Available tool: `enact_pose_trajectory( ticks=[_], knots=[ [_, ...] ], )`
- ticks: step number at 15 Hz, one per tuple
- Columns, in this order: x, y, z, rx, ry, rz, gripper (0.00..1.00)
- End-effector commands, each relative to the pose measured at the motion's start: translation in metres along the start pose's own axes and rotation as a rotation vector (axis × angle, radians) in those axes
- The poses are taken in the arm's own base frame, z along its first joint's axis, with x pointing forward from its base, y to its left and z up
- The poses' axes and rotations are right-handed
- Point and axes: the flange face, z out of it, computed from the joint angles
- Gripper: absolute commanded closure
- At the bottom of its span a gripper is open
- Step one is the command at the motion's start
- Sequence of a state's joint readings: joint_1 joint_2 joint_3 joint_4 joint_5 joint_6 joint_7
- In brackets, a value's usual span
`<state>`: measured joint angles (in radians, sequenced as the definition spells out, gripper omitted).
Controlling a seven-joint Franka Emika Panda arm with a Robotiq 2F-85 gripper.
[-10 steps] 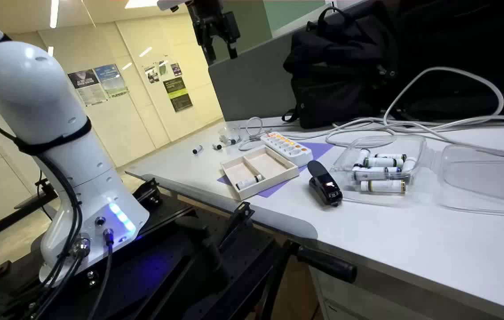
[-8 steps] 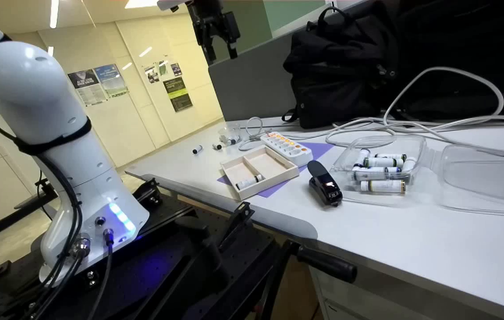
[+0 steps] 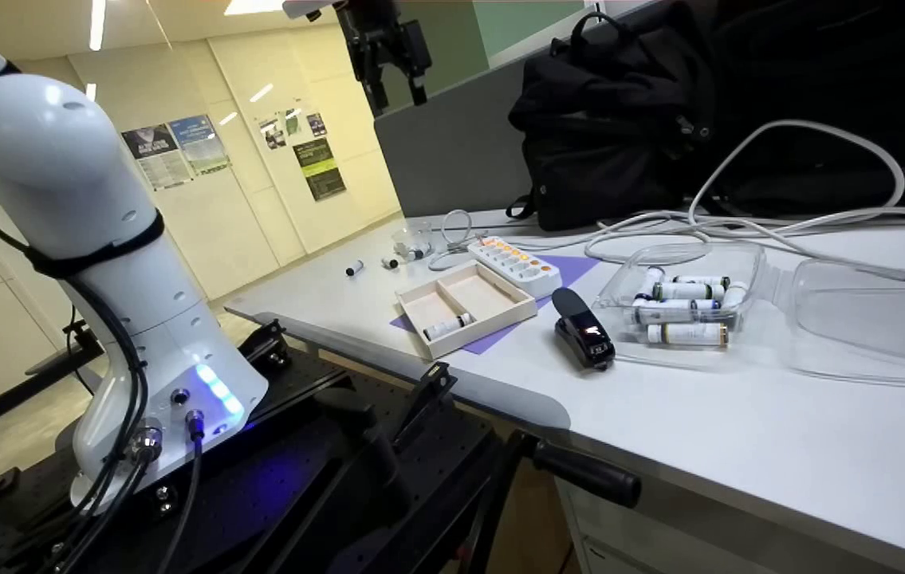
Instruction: Turn off the third switch from the right
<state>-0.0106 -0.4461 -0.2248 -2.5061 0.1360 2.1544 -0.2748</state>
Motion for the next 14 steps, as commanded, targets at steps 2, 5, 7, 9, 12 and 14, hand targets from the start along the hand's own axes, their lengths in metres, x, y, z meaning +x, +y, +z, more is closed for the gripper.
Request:
enact_pose_trajectory(
  ticks=[2, 5, 7, 9, 12, 14],
  knots=[
    [0.026, 0.005, 0.016, 0.025, 0.053, 0.075, 0.00],
    [0.066, 0.006, 0.080, 0.018, 0.103, 0.164, 0.00],
    [0.080, 0.017, 0.114, -0.013, 0.096, 0.225, 0.26],
    [0.089, 0.031, 0.146, -0.029, 0.071, 0.271, 0.30],
    [0.105, 0.044, 0.187, -0.041, 0.011, 0.331, 0.53],
    [0.114, 0.054, 0.206, -0.060, 0.003, 0.362, 0.67]
  ],
)
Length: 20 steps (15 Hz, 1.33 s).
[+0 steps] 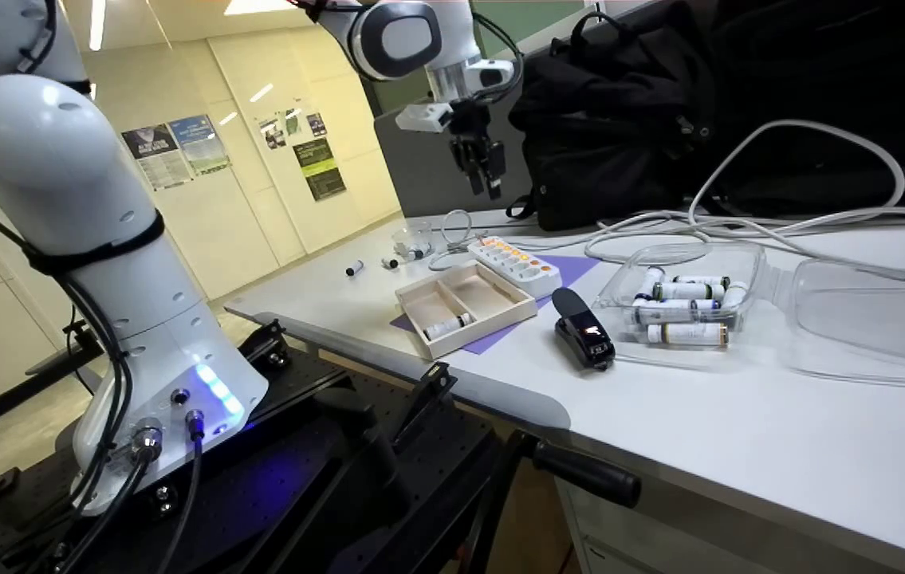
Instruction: Turn off the third switch from the right
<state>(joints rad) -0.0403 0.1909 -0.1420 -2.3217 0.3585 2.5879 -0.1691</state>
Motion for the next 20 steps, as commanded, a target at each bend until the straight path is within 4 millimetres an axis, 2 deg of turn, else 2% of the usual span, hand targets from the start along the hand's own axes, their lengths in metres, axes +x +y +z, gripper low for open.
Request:
enact_pose_trajectory(
  ticks=[1, 4, 5, 11, 14, 20],
  knots=[
    [0.032, 0.005, 0.030, -0.013, -0.002, 0.086, 0.74],
    [0.044, 0.011, 0.058, -0.022, -0.014, 0.121, 0.95],
    [0.047, 0.012, 0.066, -0.030, -0.022, 0.128, 0.99],
    [0.054, 0.020, 0.105, -0.080, -0.102, 0.178, 1.00],
    [0.054, 0.023, 0.110, -0.124, -0.151, 0.197, 1.00],
    [0.059, 0.032, 0.094, -0.173, -0.182, 0.203, 1.00]
  ],
)
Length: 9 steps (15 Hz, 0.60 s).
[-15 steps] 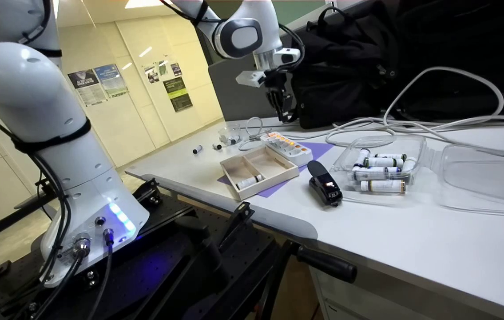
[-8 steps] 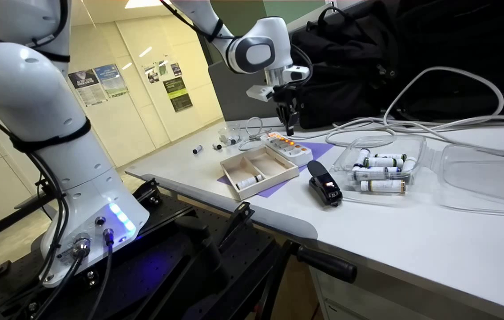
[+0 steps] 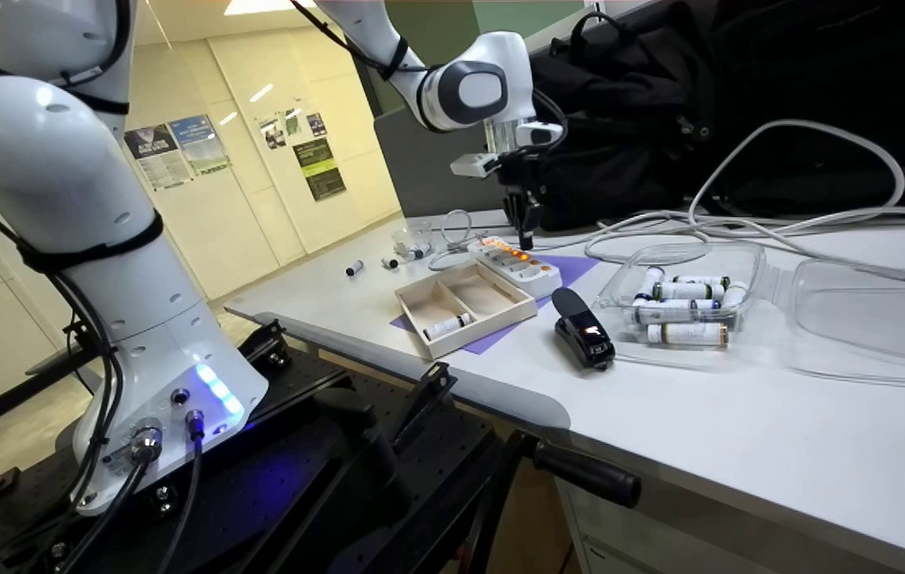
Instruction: Turn off the third switch from the right
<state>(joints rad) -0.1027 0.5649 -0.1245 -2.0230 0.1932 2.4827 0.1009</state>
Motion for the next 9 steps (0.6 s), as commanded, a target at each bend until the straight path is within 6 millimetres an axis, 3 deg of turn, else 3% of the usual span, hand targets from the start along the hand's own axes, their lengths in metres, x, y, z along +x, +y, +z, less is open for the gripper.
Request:
enact_pose_trajectory(
  ticks=[1, 9],
  knots=[
    [0.0058, 0.0024, -0.0147, -0.033, -0.018, 0.032, 1.00],
    [0.0031, 0.0078, -0.0074, -0.083, -0.070, 0.027, 1.00]
  ],
)
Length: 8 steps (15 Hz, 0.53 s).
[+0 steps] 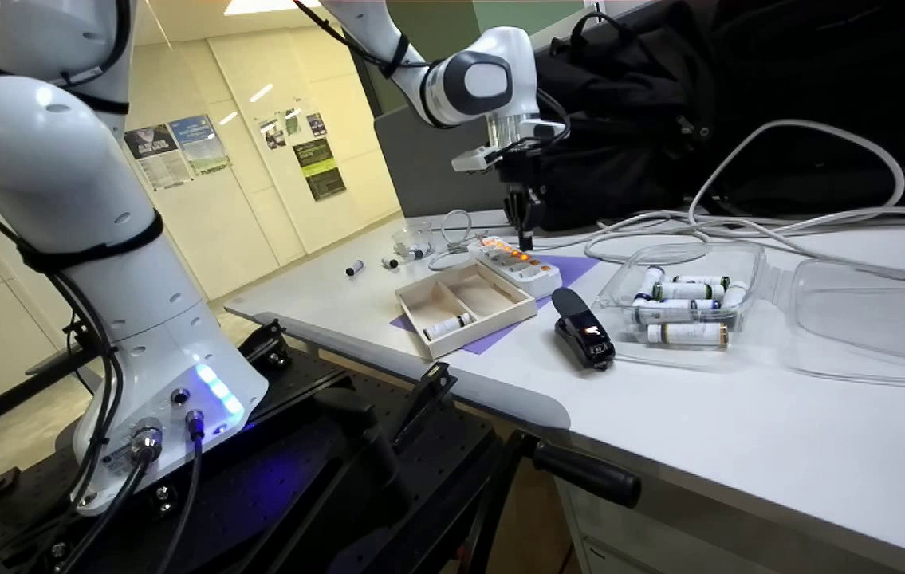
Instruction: Turn off the third switch from the right
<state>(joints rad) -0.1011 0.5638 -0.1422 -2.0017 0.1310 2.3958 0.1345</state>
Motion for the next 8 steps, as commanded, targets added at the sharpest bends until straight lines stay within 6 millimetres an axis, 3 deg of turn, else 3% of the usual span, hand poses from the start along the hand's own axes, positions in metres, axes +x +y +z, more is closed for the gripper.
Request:
enact_pose_trajectory(
  ticks=[1, 8],
  knots=[
    [0.0024, 0.0007, -0.0034, -0.032, -0.018, 0.028, 1.00],
    [0.0018, -0.0021, 0.0049, -0.021, -0.053, 0.019, 1.00]
  ],
)
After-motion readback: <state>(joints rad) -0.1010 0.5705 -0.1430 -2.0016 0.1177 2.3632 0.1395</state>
